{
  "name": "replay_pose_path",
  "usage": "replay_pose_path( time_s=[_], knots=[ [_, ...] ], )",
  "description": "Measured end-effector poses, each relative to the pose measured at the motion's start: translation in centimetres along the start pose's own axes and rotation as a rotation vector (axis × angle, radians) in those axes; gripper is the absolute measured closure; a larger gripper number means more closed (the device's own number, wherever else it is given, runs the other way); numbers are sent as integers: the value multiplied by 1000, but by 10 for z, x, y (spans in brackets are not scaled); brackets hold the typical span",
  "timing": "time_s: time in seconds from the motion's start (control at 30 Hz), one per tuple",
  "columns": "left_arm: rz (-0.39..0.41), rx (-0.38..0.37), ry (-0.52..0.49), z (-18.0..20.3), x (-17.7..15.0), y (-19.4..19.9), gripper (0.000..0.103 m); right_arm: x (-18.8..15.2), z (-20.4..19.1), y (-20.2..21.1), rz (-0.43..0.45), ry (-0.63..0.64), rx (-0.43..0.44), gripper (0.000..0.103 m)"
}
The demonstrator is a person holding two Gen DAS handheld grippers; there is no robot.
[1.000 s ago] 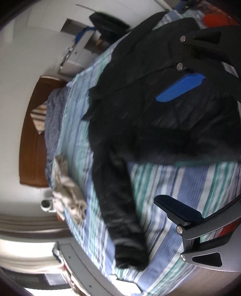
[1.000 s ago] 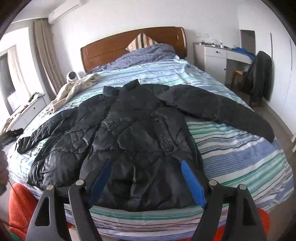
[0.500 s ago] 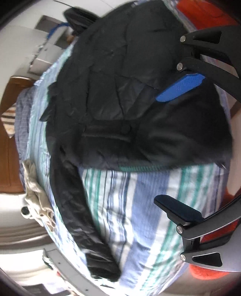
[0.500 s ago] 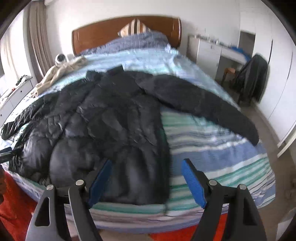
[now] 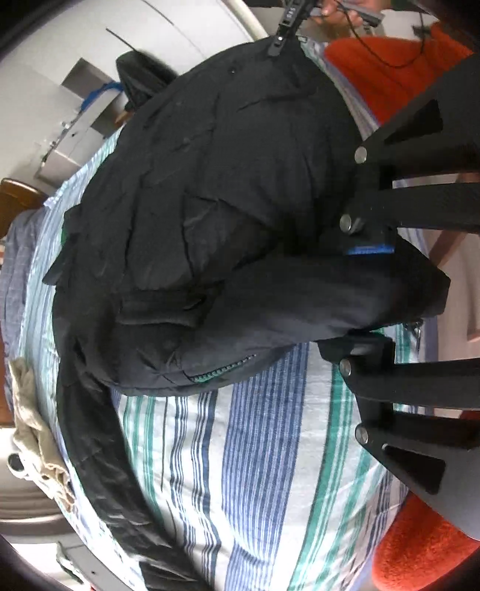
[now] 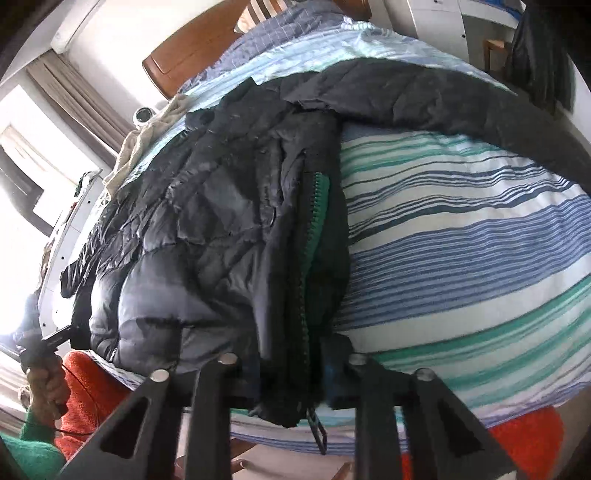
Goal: Fold large clothes
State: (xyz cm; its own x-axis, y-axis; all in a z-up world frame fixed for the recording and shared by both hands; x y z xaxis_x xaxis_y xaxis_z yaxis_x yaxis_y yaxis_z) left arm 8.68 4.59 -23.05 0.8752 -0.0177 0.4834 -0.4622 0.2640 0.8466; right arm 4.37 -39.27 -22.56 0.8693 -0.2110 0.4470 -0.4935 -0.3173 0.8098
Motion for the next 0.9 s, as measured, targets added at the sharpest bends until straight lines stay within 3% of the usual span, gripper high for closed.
replay_pose_path(
  time_s=[0.1, 0.2, 0.27, 0.3, 0.37, 0.4, 0.47, 0.57, 0.67, 0.8, 0.9],
  knots=[
    [-4, 11, -28, -3, -10, 11, 77, -11, -6, 8, 3, 11, -19, 84],
    [-7, 25, -45, -6, -18, 10, 71, -15, -5, 5, 24, 41, -52, 81],
    [1, 64, -58, -5, -19, 12, 58, -12, -1, 2, 36, 25, -67, 73],
    [8, 82, -57, -5, -19, 19, 55, -10, 2, 6, 44, 13, -89, 64],
    [33, 101, -56, -5, -16, 35, 32, -5, 5, 23, 97, 15, -103, 48],
    [66, 111, -57, -5, -13, 48, 25, -3, 7, 32, 126, 18, -110, 40],
    [167, 165, -46, -9, 2, 81, 7, 1, 14, 48, 175, 16, -147, 33],
    [329, 227, -22, -9, 28, 118, 4, 12, 30, 62, 223, -8, -227, 32],
    [442, 257, 1, -2, 50, 134, 2, 20, 40, 65, 253, -34, -236, 32],
    [430, 256, -14, 14, 66, 118, 2, 33, 45, 70, 322, -90, -208, 32],
    [340, 212, -11, 27, 69, 93, 4, 44, 52, 70, 373, -147, -181, 32]
  ],
)
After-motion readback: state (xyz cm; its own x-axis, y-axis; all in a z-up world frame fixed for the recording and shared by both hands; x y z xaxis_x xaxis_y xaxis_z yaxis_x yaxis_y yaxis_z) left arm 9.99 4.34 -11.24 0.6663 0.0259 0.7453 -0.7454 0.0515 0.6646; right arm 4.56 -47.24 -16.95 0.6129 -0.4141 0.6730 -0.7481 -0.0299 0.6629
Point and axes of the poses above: each gripper's, at about its wrist camera, not at the fingertips, and y roughly against the way its jaws point, z to its right, x to its top, the point moved 9 cm from there along -y, roughly the way its jaws point, and after that the axes turned 2 degrees about -y, right-handed, at the moved point
